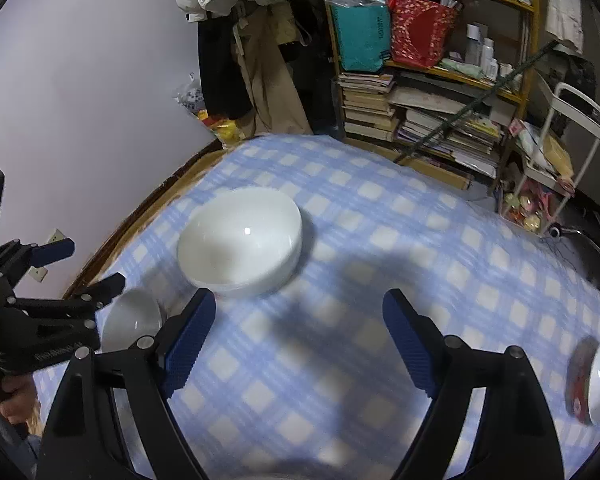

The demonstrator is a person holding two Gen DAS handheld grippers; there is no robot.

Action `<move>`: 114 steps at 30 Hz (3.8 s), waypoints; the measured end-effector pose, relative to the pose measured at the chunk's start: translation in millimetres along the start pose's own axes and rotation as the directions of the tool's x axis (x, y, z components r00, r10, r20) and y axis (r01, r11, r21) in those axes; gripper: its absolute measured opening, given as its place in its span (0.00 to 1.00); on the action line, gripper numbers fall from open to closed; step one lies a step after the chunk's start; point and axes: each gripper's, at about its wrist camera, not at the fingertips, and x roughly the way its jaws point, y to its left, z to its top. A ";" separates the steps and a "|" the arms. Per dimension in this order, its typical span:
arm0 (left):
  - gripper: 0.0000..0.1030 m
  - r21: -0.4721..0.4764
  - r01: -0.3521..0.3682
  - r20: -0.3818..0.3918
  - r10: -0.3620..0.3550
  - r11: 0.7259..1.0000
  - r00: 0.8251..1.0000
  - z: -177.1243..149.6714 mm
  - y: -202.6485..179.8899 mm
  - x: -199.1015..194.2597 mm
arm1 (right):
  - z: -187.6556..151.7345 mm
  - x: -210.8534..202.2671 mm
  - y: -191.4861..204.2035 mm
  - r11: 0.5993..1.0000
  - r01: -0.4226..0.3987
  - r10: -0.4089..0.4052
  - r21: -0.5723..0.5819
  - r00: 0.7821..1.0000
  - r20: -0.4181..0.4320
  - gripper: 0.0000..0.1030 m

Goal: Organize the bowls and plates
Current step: 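Grip a plain white bowl rim with left tool while right tool grips another, then carry both gripped white bowls across the table, then lower both white bowls onto the table and open both tools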

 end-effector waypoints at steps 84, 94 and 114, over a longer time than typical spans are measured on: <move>0.12 -0.014 0.217 -0.256 -0.213 0.976 0.943 -48.8 -103.9 26.4 | -97.1 22.0 -40.4 0.987 0.010 0.026 0.158 0.974 -0.226 0.16; 0.15 -0.011 0.185 -0.193 -0.184 0.983 0.964 -39.0 -78.5 6.2 | -85.5 11.0 -18.0 0.998 0.057 -0.051 0.027 0.980 -0.192 0.17; 0.27 -0.153 0.095 -0.215 -0.127 0.984 0.968 -70.4 31.2 20.8 | -29.4 -11.7 50.9 0.994 -0.105 0.106 0.019 0.994 -0.042 0.50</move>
